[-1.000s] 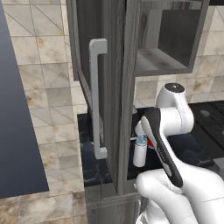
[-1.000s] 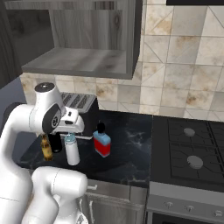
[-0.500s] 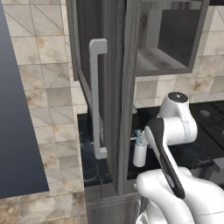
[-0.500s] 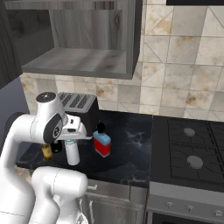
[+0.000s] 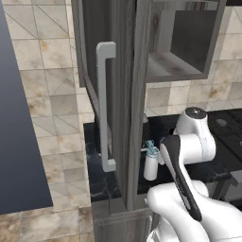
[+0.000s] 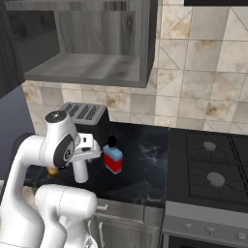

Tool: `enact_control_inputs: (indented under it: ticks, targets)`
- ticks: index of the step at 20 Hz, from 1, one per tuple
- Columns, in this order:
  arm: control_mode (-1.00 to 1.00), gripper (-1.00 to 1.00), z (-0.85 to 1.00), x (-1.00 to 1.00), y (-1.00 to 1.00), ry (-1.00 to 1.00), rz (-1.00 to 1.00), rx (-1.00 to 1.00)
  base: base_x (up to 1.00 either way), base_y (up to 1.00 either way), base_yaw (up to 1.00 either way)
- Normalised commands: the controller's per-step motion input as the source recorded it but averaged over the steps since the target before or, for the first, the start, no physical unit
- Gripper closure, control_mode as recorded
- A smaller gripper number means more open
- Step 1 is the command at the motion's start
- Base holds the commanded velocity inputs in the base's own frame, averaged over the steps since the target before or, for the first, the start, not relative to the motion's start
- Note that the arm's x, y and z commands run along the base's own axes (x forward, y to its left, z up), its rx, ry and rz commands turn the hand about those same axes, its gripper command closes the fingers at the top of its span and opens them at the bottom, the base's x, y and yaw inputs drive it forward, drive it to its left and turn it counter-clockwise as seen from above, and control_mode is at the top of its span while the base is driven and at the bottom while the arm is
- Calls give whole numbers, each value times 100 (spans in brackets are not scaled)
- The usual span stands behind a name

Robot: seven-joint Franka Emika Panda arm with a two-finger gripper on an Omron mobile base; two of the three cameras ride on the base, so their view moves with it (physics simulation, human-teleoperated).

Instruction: Sort all alcoholic drinks to one cabinet, and non-alcoholic drinks to the other.

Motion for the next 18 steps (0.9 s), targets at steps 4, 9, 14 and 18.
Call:
enact_control_inputs:
  ticks: [4,9,14,18]
  targets:
    - [-100,-100,-11,0,-25,0,17,-4,0,0,0]
    - [-100,-100,-2,0,-28,-1,13,-1,0,0,0]
    - [-100,-100,-3,0,-30,-3,8,0,0,0,0]
    - [-100,-100,-8,1,-30,-6,3,0,0,0,0]
